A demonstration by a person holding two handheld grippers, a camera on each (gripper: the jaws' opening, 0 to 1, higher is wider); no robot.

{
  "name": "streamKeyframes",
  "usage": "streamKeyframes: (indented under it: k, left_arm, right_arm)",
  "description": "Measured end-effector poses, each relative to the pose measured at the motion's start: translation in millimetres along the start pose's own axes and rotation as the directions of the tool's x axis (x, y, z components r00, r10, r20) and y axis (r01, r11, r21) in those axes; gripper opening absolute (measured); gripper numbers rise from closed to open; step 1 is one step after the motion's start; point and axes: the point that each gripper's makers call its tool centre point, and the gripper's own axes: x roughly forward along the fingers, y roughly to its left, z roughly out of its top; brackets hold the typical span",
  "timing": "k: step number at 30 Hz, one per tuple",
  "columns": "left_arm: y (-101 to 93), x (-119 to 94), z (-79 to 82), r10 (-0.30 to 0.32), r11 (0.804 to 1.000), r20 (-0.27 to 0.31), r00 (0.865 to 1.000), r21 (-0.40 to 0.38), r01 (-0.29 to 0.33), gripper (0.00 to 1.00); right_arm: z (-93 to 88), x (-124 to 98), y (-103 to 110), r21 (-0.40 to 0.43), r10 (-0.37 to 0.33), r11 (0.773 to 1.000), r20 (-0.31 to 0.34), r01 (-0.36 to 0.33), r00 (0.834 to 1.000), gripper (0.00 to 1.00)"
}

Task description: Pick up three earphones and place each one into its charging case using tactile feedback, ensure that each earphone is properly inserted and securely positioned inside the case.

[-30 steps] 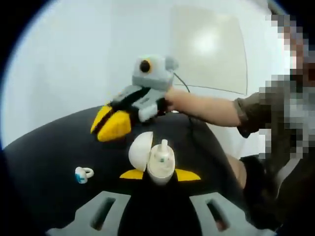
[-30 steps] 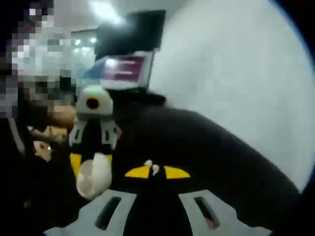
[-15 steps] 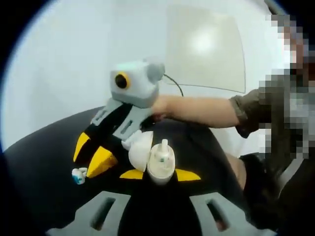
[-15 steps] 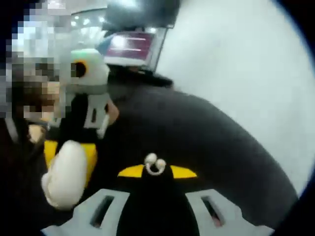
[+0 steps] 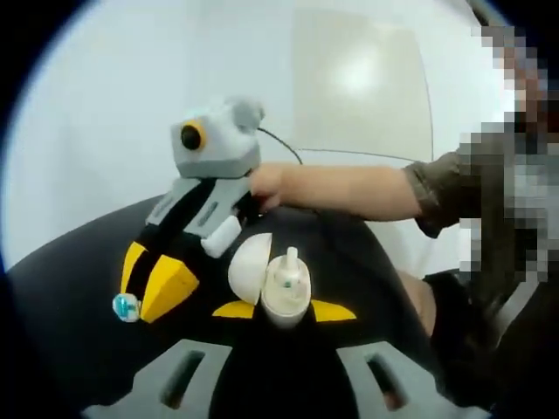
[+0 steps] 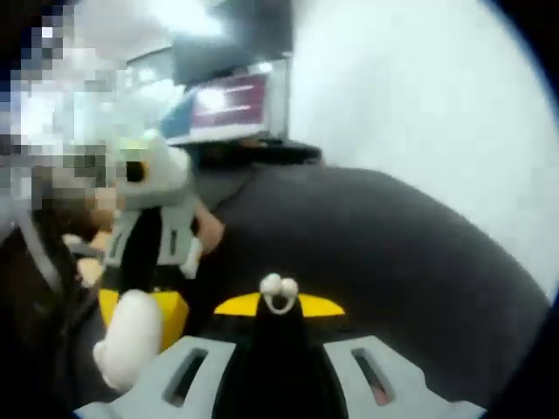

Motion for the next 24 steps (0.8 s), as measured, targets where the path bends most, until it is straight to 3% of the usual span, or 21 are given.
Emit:
streamKeyframes:
  k: [4,6,13,15,17,21,24]
  left_arm:
    - [-0.2,-0.6,-0.3,0.001,1.000,0.001,1.000,0.002,-0.001,0.18]
    - [0.1,-0.7,-0.3,0.001,1.000,0.001,1.000,0.001,-0.001,0.18]
    - [0.4,-1.4,-1.2,0.001,1.000,0.001,1.000,-0.003,-0.001,0.18]
    - [0.5,-1.4,-1.3,0.000,1.000,0.001,1.000,-0.004,0.000,0.18]
    - [0.6,-1.4,-1.3,0.000,1.000,0.001,1.000,-0.004,0.000,0.18]
    - [0.5,-1.1,-1.2,0.001,1.000,0.001,1.000,-0.004,-0.001,0.18]
    - [0.9,-0.8,-1.0,0.001,1.000,0.001,1.000,-0.005,-0.001,0.18]
  right_arm:
    - [-9.1,6.0,13.5,-0.137,0.046,0.989,-0.106,-0.061,0.993,0.16]
    - [-10.0,9.0,15.3,-0.144,0.045,0.988,-0.113,-0.062,0.993,0.16]
    - [-0.4,-3.1,9.6,-0.036,0.031,0.999,0.006,-0.030,1.000,0.26]
    - [3.7,-18.3,4.8,-0.011,-0.006,1.000,0.058,0.007,0.998,0.26]
    - [11.0,-44.1,-2.5,0.041,-0.069,0.997,0.155,0.063,0.986,0.25]
    - [14.6,-86.7,20.7,0.154,-0.020,0.988,0.331,-0.033,0.943,0.24]
    - [1.8,-99.1,48.7,0.180,0.069,0.974,0.354,-0.140,0.933,0.25]
